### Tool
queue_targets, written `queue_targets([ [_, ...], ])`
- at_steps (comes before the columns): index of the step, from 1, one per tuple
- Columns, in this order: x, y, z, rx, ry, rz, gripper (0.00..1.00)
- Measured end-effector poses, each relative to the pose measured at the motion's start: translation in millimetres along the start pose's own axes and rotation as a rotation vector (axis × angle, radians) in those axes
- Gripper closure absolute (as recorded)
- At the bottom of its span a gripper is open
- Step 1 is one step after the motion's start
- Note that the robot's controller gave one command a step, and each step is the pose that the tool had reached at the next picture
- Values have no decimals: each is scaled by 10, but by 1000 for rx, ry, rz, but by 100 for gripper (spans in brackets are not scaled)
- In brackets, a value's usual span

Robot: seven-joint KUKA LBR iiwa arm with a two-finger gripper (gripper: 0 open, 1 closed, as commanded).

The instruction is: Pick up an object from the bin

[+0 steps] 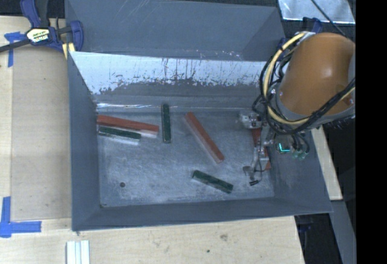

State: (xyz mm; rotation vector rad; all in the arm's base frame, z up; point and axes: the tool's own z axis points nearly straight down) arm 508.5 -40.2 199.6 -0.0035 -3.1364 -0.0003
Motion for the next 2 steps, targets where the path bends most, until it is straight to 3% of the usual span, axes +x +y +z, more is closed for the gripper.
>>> queue_targets([
  [1, -17, 1, -42, 1, -8, -1, 0],
  [2, -57, 103, 527, 1, -15, 17, 0],
])
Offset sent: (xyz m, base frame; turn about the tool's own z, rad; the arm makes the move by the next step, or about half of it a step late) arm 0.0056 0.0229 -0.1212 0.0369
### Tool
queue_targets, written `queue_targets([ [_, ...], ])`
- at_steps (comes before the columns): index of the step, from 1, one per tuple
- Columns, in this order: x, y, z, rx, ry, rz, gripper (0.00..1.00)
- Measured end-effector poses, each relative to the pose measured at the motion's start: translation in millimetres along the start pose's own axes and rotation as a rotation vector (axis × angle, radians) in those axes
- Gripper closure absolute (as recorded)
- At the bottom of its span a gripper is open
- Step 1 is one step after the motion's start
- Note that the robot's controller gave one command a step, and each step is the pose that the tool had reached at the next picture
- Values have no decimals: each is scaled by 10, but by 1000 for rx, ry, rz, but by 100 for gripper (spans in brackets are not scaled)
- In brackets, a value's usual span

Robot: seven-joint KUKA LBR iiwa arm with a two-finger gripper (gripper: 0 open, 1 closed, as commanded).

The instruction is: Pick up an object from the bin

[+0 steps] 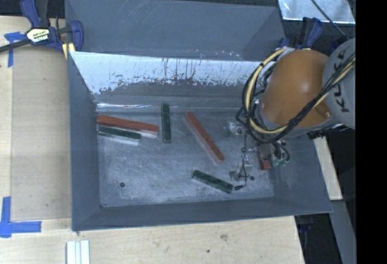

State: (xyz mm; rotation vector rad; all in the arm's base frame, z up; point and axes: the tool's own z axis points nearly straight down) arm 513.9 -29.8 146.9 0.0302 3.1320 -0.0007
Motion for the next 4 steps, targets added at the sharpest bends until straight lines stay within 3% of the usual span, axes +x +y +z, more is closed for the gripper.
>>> queue_targets([
  [1, 150, -133, 719, 1, 11, 28, 0],
  [2, 196, 34, 747, 0, 9, 58, 100],
  [3, 195, 33, 762, 0, 8, 58, 0],
  [4, 88, 235, 767, 5, 10, 69, 0],
])
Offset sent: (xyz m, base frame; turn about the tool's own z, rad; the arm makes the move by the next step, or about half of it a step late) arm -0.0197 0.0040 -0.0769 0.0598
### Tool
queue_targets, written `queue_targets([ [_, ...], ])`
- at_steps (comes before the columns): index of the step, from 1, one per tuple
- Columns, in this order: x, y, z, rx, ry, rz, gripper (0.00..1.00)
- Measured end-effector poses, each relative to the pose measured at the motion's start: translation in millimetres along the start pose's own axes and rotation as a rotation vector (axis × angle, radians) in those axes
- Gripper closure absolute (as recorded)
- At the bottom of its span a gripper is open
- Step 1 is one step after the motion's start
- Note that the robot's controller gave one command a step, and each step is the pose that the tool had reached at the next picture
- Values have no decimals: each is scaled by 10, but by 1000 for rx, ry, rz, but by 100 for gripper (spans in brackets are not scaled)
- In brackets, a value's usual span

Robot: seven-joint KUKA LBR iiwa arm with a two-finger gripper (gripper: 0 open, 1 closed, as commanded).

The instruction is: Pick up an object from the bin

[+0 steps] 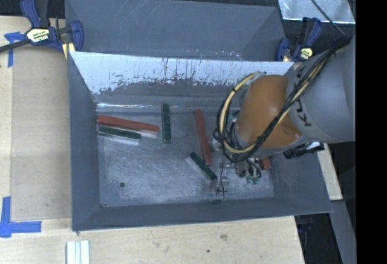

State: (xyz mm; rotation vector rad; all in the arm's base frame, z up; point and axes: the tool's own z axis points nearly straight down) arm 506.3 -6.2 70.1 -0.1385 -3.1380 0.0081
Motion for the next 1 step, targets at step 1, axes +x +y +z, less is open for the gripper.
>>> queue_targets([
  [1, -260, 768, -29, -7, -8, -23, 100],
])
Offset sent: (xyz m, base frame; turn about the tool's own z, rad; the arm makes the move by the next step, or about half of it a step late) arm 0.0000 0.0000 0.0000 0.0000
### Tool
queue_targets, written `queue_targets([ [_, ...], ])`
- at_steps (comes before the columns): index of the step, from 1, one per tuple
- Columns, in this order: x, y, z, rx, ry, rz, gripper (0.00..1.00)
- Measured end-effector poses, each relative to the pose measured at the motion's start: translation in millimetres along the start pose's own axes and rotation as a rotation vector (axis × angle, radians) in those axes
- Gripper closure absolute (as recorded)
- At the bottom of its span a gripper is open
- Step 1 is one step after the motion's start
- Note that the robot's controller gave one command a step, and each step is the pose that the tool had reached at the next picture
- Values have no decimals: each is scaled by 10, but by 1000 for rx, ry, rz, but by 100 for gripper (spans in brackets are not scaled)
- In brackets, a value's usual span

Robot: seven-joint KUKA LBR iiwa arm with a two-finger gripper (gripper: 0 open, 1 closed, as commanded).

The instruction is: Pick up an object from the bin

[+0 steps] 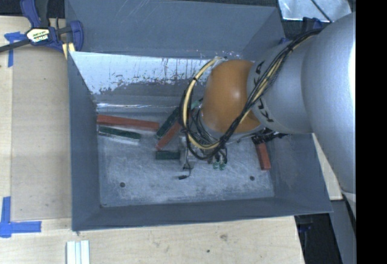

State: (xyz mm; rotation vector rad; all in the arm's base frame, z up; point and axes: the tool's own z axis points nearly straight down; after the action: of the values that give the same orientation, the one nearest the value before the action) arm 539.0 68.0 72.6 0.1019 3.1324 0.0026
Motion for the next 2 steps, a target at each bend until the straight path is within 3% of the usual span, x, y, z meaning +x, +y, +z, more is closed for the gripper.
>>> queue_targets([
  [1, 0, 0, 0, 0, 0, -1, 100],
  [2, 334, 229, -987, 1, 5, -16, 100],
])
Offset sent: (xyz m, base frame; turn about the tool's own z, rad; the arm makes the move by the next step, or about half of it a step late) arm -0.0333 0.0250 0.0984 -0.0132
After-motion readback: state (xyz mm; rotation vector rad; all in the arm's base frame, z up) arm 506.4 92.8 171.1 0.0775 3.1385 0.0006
